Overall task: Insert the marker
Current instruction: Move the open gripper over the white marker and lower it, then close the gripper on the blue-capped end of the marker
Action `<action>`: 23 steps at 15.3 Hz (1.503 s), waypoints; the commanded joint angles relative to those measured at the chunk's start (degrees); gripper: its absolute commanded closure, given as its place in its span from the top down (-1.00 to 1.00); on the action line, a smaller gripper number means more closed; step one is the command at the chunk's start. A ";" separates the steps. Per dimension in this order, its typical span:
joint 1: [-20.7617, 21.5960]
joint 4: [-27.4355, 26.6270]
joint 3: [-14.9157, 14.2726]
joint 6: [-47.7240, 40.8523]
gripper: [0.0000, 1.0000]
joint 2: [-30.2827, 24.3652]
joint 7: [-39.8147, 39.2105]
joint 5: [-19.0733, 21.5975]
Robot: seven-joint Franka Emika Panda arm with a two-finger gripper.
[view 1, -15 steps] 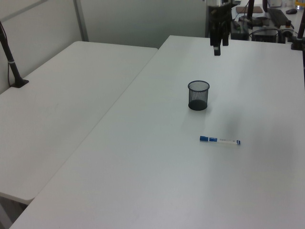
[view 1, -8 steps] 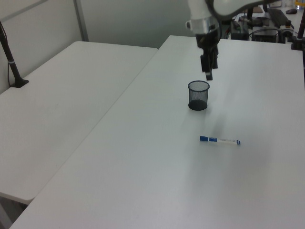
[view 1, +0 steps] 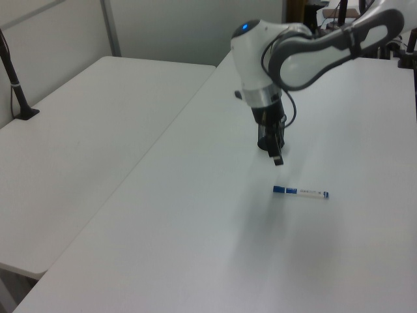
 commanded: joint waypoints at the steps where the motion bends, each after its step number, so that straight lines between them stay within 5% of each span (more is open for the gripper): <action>1: 2.61 -2.35 -0.34 1.90 0.74 0.18 -0.65 -0.42; 4: 3.05 -3.32 -0.25 2.96 0.72 2.02 -0.56 -0.42; 8: 3.49 -2.97 -0.25 4.19 0.43 4.49 0.93 -0.86; 15: 4.28 -2.80 -0.25 4.55 -0.89 6.25 1.02 -0.16; 23: 3.85 -2.54 -0.25 5.17 -0.99 6.08 2.33 -0.07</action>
